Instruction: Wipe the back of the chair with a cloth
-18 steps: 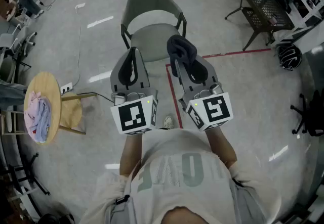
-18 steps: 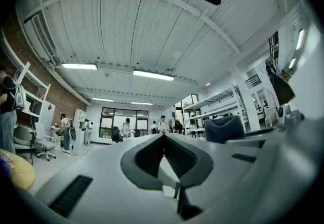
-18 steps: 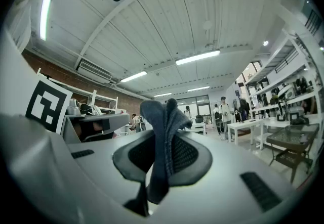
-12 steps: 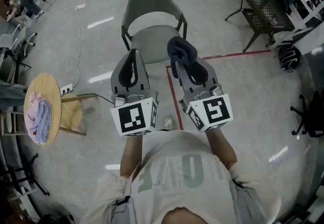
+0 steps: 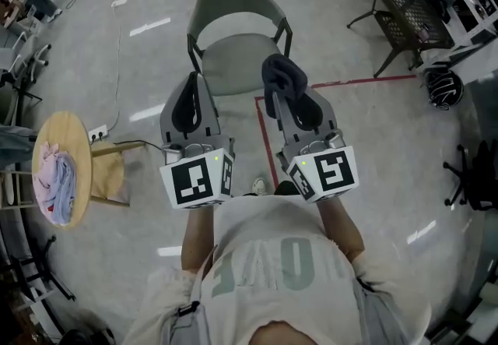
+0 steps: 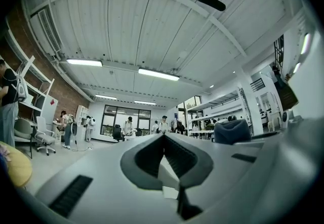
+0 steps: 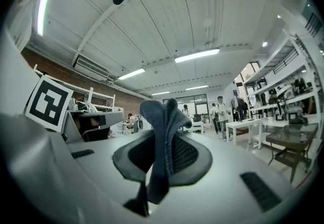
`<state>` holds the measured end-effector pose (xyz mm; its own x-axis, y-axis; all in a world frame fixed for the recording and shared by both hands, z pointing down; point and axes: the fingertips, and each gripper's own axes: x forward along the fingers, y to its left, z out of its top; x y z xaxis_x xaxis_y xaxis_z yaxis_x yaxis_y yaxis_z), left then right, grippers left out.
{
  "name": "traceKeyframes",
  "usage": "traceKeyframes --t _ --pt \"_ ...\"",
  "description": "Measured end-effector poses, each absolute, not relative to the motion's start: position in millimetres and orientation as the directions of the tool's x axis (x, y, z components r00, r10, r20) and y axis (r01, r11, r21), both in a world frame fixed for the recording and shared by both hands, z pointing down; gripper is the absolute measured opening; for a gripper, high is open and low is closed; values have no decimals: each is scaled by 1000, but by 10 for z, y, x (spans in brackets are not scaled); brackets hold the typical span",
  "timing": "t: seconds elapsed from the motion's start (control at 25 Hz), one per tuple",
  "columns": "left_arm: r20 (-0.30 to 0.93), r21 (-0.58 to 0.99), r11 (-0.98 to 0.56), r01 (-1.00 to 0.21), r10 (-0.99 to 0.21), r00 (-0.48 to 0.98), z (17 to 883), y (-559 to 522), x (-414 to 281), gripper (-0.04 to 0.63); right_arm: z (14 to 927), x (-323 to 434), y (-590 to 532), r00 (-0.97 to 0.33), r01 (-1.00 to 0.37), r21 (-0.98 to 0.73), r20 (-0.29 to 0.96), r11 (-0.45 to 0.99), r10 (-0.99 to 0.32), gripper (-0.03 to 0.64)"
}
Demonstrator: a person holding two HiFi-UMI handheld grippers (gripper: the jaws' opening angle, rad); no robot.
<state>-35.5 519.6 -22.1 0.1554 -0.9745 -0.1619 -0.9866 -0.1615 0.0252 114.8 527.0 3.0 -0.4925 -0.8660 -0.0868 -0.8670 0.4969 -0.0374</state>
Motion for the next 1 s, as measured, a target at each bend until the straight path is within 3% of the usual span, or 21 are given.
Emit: traceKeyframes --t 0.4,0.68,0.88,1.0 --pt "-183 56 -183 -982 -968 170 -163 4738 -413 15 158 1346 4851 -442 -893 -66 -66 446 -895 60" --pt "-200 10 -187 -982 -963 182 -111 4275 -284 15 175 1382 4298 -469 -874 -76 -129 480 -874 60" --pt "-194 2 -166 -986 -968 162 -6 3709 -244 15 217 1350 3691 -558 -786 -193 -186 587 -809 60" --pt "-215 -10 -157 -988 -964 155 -92 3271 -259 15 212 1318 3178 -552 -811 -121 -165 573 -817 60"
